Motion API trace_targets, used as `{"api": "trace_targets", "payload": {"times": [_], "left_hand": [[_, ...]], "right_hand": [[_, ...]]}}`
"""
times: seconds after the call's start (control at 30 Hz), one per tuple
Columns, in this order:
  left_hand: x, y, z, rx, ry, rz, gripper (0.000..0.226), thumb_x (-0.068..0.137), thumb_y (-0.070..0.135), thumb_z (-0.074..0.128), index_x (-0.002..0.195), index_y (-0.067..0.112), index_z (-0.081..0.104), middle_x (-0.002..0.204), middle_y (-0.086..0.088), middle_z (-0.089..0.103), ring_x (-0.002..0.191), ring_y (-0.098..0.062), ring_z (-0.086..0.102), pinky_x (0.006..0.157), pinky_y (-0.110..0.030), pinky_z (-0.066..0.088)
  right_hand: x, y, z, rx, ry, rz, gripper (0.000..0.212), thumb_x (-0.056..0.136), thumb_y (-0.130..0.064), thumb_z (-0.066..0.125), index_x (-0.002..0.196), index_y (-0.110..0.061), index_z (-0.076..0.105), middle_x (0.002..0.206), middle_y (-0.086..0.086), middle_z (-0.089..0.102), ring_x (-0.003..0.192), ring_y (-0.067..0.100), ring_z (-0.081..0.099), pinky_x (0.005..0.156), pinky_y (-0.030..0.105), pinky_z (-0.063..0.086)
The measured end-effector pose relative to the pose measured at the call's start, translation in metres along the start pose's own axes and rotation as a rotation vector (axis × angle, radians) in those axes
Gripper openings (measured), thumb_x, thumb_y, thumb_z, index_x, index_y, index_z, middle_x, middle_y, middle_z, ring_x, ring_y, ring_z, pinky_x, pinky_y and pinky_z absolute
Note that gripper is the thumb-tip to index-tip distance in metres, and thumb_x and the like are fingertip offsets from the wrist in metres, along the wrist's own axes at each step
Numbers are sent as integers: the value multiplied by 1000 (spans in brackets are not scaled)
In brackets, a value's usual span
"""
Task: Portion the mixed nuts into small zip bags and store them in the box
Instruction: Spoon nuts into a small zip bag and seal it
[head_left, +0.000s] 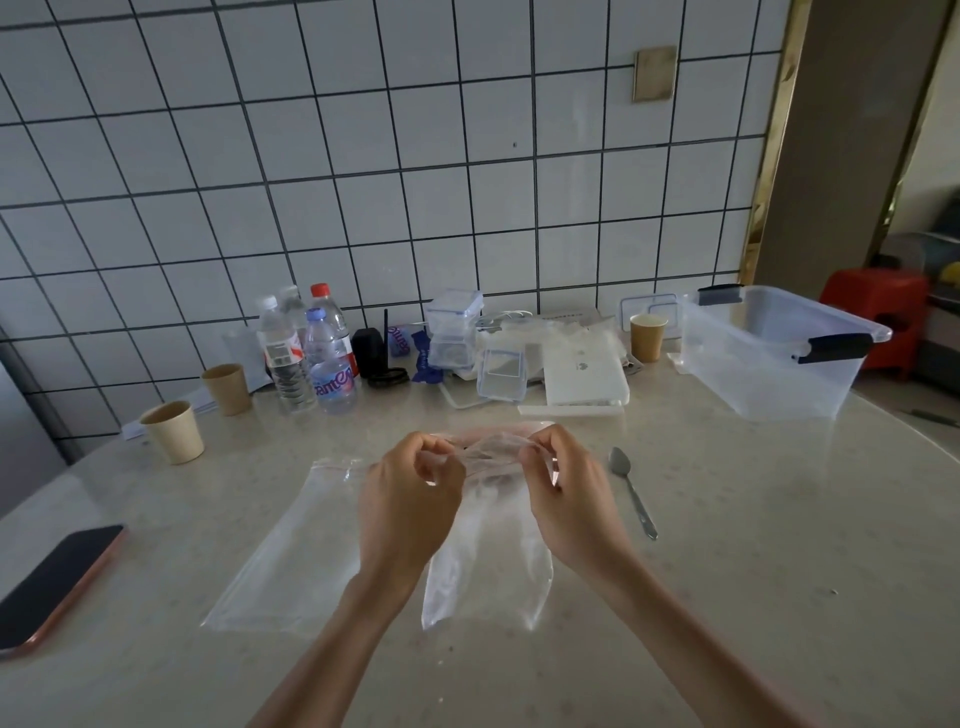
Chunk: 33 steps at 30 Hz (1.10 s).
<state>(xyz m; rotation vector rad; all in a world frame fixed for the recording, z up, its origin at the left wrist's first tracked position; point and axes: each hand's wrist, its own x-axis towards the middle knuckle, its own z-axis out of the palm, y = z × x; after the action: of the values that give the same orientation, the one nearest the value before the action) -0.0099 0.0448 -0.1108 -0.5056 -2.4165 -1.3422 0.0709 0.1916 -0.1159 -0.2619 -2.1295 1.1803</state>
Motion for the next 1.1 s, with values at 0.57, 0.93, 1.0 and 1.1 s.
{"api": "trace_targets", "payload": {"times": [0.57,0.93,1.0,1.1], "left_hand": [[0,20,-16,-211,10,9,18,92,32,78,91,25,62,77,8,75,51,-10,72,56,-32,54],[-3,5,-16,-1016,-335,-494,15,96,11,68,94,5,82,106,-19,79,98,-25,77,81,-29,64],[-2,2,-16,-1201,-400,-576,16,92,13,69,93,3,82,109,-20,78,96,-23,77,82,-32,64],[-1,-3,-14,-1358,-464,-675,13,89,13,73,99,5,78,96,-13,77,90,-20,78,79,-36,64]], "right_hand": [[22,-3,-33,159,-89,456,19,91,-14,48,84,-5,63,68,8,65,49,29,70,47,35,56],[15,1,-26,474,-77,537,14,98,-13,66,93,-3,74,85,13,72,77,28,79,61,43,64],[13,1,-24,564,-79,569,16,100,-12,63,97,0,74,88,16,74,83,32,79,63,44,64],[12,3,-23,778,-83,591,23,104,-8,55,101,6,73,97,23,76,94,37,78,74,47,64]]}}
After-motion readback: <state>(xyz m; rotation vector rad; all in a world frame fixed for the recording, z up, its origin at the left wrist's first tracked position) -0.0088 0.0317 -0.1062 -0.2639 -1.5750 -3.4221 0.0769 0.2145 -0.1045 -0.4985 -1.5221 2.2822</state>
